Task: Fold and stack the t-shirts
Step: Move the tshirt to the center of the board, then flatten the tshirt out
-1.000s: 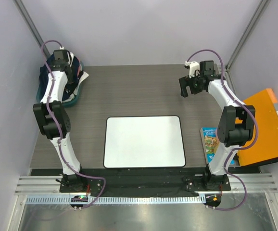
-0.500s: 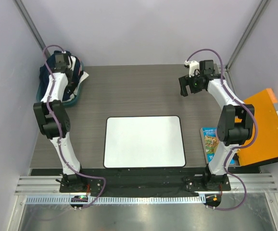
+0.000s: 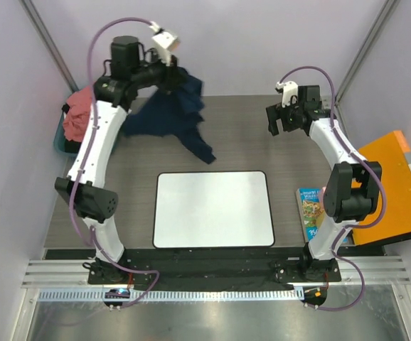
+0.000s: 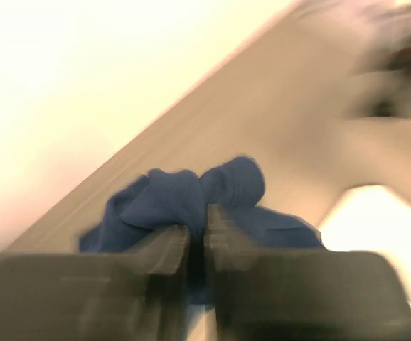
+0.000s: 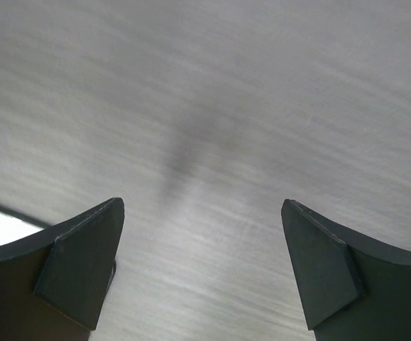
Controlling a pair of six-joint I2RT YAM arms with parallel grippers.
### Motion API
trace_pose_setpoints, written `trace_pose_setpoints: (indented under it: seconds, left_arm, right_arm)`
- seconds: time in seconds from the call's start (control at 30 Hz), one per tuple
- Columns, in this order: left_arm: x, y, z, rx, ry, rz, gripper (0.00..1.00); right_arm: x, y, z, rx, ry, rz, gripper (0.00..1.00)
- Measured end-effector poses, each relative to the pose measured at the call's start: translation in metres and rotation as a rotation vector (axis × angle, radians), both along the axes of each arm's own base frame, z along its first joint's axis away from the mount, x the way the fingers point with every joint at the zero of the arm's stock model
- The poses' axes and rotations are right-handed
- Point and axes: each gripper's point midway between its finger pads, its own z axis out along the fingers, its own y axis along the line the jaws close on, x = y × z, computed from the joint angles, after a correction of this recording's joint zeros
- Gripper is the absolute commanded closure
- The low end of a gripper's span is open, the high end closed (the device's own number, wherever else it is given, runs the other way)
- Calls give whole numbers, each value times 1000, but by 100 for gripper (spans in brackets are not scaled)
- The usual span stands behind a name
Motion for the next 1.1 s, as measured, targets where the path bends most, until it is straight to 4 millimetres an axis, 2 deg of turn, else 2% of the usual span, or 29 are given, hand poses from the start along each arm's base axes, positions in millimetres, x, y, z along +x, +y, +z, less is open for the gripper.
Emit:
trace_pose_setpoints:
  seconds: [0.03, 0.13, 0.17, 0.23, 0.3, 0.37, 0.43, 0.5, 0.53, 0.63, 0.77, 0.83, 0.93, 1.0, 1.1]
  left_arm:
    - [-12, -36, 10, -50, 1, -108, 1]
    - [-34, -113, 22, -156, 19, -334, 0]
    - [-35, -125, 19, -172, 32, -368, 0]
    - [-31, -141, -2, -192, 100, -392, 0]
    - [-17, -136, -27, -179, 153, -350, 0]
    - [-3, -117, -53, -146, 193, -282, 0]
    - [11, -88, -82, -77, 220, -195, 0]
    - [16, -61, -110, 12, 231, -139, 0]
    - [14, -44, -129, 69, 251, -111, 0]
    - [-3, -20, -172, 193, 293, -103, 0]
    - [-26, -12, -219, 311, 355, -152, 0]
    - [-32, -8, -231, 353, 369, -166, 0]
    - [-28, -5, -232, 385, 346, -164, 0]
    - [-23, -2, -231, 391, 330, -149, 0]
    - [-13, 5, -231, 403, 302, -109, 0]
  right_arm:
    - [4, 0, 9, 1, -33, -10, 1]
    - [14, 2, 37, 2, -132, -44, 0]
    - [16, 2, 45, 0, -159, -55, 0]
    - [19, 3, 60, -3, -204, -70, 0]
    - [20, 4, 70, -5, -229, -72, 0]
    - [19, 5, 79, -16, -249, -68, 0]
    - [17, 3, 85, -34, -266, -65, 0]
    - [14, 4, 89, -51, -273, -44, 1]
    - [11, 7, 88, -53, -264, -9, 2]
    - [-6, 24, 74, -78, -189, 136, 3]
    - [-46, 75, 32, -132, -22, 417, 3]
    - [-69, 100, 7, -156, 59, 550, 2]
    - [-106, 128, -29, -187, 178, 719, 2]
    - [-124, 141, -45, -197, 244, 800, 2]
    - [-141, 151, -64, -201, 320, 863, 1]
